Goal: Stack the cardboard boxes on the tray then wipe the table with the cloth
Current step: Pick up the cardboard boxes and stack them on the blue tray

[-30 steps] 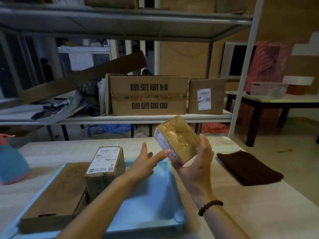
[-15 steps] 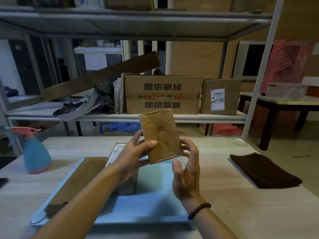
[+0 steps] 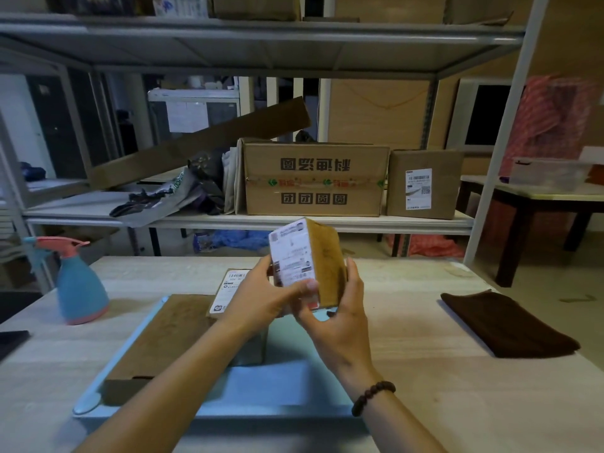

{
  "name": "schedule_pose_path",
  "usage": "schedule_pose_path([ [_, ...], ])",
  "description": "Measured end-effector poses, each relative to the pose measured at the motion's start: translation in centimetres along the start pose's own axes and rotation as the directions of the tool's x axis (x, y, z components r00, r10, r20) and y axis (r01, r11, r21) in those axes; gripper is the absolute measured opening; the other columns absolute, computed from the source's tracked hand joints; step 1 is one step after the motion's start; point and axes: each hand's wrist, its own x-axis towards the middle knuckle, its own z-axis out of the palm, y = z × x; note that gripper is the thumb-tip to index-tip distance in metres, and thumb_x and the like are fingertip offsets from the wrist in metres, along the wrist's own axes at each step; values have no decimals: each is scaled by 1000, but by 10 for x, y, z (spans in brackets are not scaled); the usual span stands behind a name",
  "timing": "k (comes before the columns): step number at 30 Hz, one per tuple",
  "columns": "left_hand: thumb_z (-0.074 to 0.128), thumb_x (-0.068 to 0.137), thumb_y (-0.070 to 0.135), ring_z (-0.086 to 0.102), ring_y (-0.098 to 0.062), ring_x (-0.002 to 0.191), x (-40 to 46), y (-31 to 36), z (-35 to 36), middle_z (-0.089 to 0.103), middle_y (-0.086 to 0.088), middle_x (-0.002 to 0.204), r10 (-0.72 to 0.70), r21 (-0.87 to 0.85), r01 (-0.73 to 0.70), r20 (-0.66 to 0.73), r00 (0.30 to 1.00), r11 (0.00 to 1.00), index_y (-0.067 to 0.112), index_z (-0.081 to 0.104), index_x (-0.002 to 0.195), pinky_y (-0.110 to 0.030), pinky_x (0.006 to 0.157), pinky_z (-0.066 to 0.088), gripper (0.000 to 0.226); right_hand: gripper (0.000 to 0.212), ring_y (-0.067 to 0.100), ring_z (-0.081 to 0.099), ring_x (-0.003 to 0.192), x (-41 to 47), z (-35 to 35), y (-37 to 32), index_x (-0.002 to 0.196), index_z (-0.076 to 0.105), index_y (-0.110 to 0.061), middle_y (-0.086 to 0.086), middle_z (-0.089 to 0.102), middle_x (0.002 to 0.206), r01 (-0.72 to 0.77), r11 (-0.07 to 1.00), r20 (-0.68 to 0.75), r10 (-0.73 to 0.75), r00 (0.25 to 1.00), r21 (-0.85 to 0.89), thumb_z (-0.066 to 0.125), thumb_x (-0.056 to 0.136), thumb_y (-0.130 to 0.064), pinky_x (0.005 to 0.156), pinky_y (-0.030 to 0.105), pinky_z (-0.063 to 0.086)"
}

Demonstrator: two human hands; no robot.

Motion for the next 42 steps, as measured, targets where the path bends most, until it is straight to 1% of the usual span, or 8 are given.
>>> schedule_pose_path([
  [6,64,72,63,64,-10,108,2,-4,-4,58,8,132,19,113,-26,56,998,993,26,46,142,-43,95,55,81,85,16,70,106,7,-5,4,139,45,-31,-1,68,125,-373,738,172,337,926,562,66,65,-67,75,32,61],
  [11,63,72,70,48,-6,115,2,-6,-3,35,4,155,-9,94,6,30,1000,996,33,22,153,-37,102,45,98,68,24,70,109,5,-4,2,131,59,-32,3,74,118,-448,616,254,379,890,648,63,73,-66,80,40,61],
  [15,82,40,73,27,-11,141,2,-8,-9,16,6,163,18,128,-30,96,995,991,37,-1,156,-34,110,30,146,66,31,71,107,7,-8,1,126,63,-29,9,77,112,-522,576,323,417,850,629,60,74,-69,78,42,60],
  [20,88,53,51,16,-2,133,2,-7,-12,9,11,158,28,253,-50,92,995,966,36,-8,155,-26,107,21,141,76,28,76,93,9,-14,4,133,62,-25,11,77,112,-553,584,366,415,833,594,43,84,-79,64,36,59],
  [27,70,59,74,62,-14,103,5,9,-7,60,4,123,-184,-218,181,3,983,959,31,40,134,-33,79,48,91,87,26,71,64,12,-19,6,125,67,-12,5,77,112,-507,637,320,395,862,580,41,78,-80,49,28,52],
  [31,47,67,87,61,-37,111,8,22,-18,62,-14,125,-320,-366,316,51,946,875,24,57,129,-44,77,52,90,74,4,65,95,13,-18,3,131,60,-31,-16,69,118,-281,864,171,230,958,417,46,72,-75,72,24,51],
  [36,35,72,90,66,-43,105,2,30,-21,70,-20,114,-412,-296,459,208,887,838,20,68,117,-50,87,53,90,102,2,53,130,19,-18,8,156,21,-47,-11,48,150,-234,898,295,125,947,373,77,71,-55,101,25,48],
  [42,20,63,98,71,-39,100,-4,26,-21,68,-13,123,-453,-109,489,247,857,865,32,58,130,-50,80,57,101,78,22,63,123,19,-17,11,141,49,-33,-3,67,131,-375,790,347,219,912,485,81,72,-51,107,53,49],
])
